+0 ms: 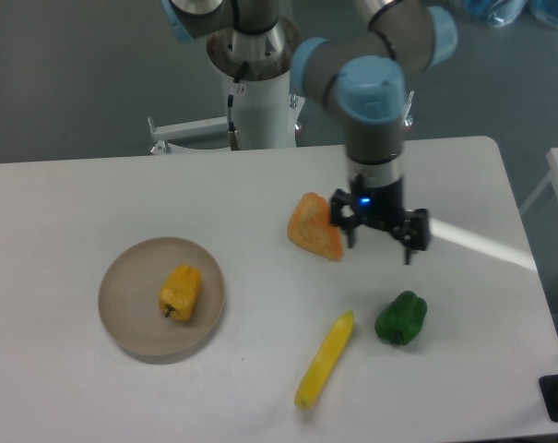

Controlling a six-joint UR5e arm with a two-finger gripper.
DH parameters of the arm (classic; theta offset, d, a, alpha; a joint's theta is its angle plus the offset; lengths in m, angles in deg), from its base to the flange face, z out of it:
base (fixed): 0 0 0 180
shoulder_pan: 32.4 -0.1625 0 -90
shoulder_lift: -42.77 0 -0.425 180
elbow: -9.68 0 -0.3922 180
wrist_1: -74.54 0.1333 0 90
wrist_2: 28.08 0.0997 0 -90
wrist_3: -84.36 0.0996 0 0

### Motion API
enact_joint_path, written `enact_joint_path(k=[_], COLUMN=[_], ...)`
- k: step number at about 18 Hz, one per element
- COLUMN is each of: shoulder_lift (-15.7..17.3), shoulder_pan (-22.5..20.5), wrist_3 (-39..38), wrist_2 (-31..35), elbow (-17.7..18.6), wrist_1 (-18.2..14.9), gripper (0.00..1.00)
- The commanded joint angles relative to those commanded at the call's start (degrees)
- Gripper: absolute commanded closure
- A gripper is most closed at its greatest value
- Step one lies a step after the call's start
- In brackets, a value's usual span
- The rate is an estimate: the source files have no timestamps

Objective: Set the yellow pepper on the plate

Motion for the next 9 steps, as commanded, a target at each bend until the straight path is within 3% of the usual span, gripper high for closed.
enact_joint_path(k=[9], shoulder_lift=[-2.0], shoulder_pan=[0.0], wrist_3=[0.3], wrist_2=[-0.1], elbow=[-2.2], wrist_1=[0.4], gripper=[0.00])
